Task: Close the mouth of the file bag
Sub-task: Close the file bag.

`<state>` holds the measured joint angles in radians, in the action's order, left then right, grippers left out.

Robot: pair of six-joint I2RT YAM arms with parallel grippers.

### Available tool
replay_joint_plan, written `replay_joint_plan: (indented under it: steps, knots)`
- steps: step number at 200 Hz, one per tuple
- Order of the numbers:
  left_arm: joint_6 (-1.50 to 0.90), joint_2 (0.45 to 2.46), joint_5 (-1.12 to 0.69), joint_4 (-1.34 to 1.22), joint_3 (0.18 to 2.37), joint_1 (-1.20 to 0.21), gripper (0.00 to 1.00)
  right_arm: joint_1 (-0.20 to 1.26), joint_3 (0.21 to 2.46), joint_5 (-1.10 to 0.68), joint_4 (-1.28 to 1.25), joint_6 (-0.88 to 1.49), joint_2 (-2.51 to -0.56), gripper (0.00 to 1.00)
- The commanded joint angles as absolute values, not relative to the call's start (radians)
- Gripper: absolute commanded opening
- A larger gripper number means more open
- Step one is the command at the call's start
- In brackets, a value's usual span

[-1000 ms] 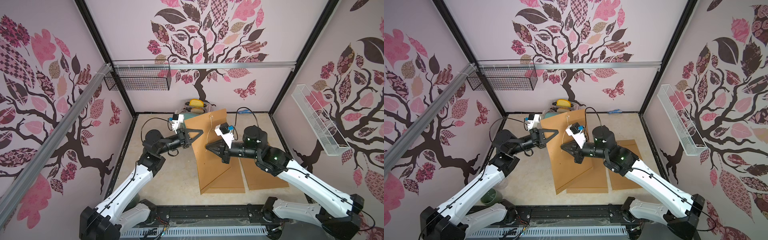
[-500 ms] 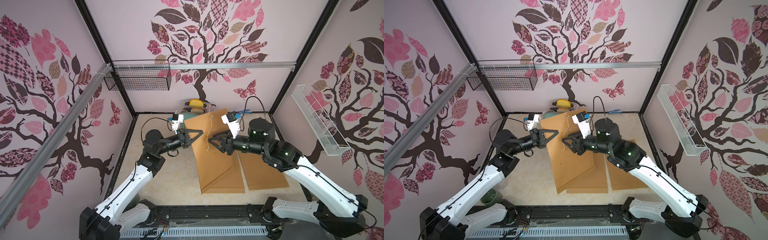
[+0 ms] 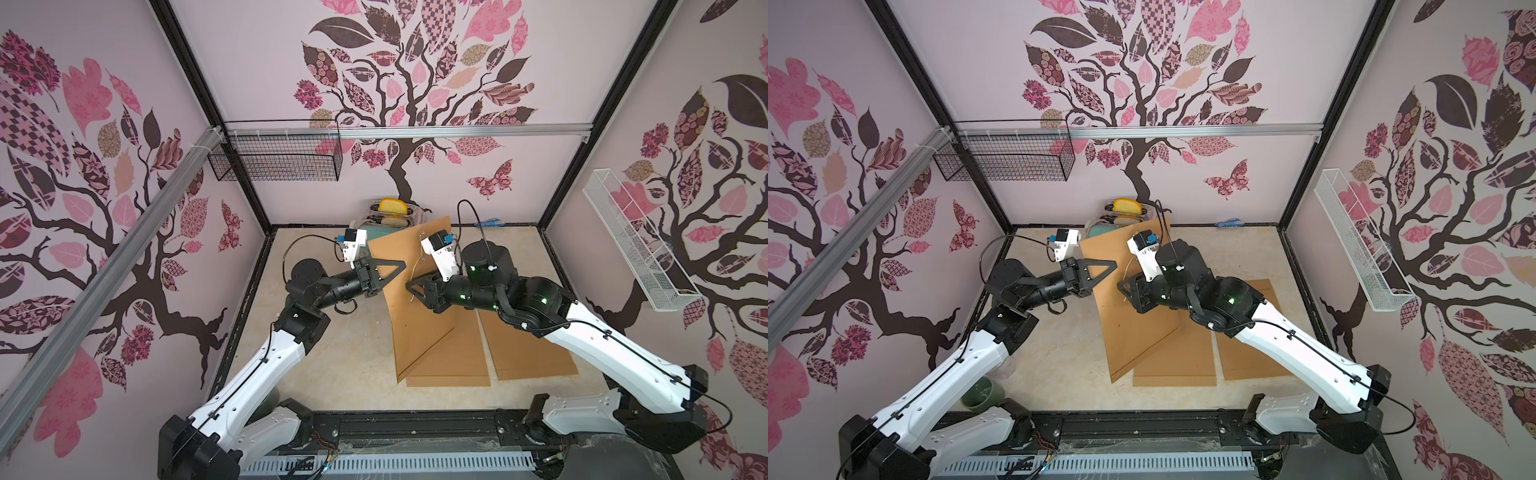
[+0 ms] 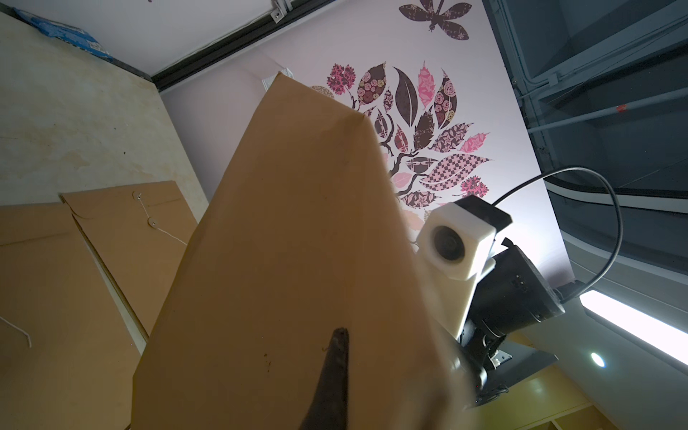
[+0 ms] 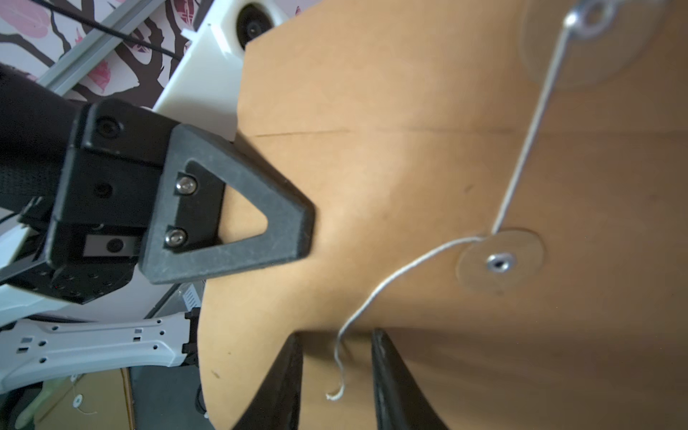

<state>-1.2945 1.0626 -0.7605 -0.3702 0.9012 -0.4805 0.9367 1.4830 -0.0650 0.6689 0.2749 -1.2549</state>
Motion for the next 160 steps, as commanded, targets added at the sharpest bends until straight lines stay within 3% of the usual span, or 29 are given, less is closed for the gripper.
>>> replay_joint_plan:
  steps: [1,43,53,101,160]
  knots:
    - [-1.321,1.043,-0.772,-0.453,0.910,-0.488,0.00,0.932,1.435,-0.054,0.583,0.275,-1.226,0.29]
    - [-1.324,1.047,-0.769,-0.453,0.908,-0.488,0.00,0.920,1.392,-0.108,0.512,0.295,-1.207,0.10]
    - [-1.324,1.047,-0.769,-0.454,0.909,-0.491,0.00,0.915,1.391,-0.109,0.512,0.289,-1.206,0.00]
    - [-1.319,1.044,-0.762,-0.437,0.913,-0.492,0.00,0.872,1.333,-0.158,0.486,0.307,-1.164,0.00]
    - [-1.316,1.050,-0.756,-0.434,0.924,-0.494,0.00,0.781,1.229,-0.393,0.460,0.313,-1.120,0.00]
